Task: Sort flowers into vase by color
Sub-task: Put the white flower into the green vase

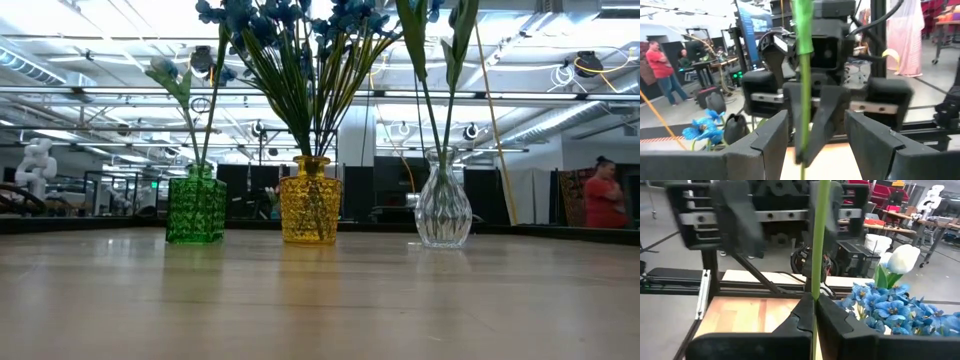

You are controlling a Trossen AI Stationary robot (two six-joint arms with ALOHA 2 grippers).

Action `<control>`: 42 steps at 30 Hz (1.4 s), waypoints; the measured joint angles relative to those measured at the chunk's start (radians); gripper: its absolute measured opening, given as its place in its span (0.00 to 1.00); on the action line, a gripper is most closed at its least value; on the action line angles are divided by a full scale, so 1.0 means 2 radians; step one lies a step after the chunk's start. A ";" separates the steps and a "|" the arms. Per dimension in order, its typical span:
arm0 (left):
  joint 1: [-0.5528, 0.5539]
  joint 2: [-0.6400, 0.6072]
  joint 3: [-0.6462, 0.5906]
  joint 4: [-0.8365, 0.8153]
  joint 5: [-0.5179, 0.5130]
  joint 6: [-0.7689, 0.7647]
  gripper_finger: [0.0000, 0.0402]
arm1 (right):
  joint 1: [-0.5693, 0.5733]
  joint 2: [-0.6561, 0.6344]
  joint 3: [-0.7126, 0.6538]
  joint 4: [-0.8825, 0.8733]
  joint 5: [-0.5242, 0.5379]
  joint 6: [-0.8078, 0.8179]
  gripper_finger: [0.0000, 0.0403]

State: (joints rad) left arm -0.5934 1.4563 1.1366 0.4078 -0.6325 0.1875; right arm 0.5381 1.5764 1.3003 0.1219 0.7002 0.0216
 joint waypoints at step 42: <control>0.003 -0.005 0.000 -0.033 -0.004 0.017 0.07 | -0.026 0.021 0.000 -0.014 -0.065 -0.004 0.03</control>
State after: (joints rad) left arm -0.5882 1.4464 1.1370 0.3422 -0.6403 0.2223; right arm 0.4854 1.6192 1.3000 0.0938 0.5697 0.0145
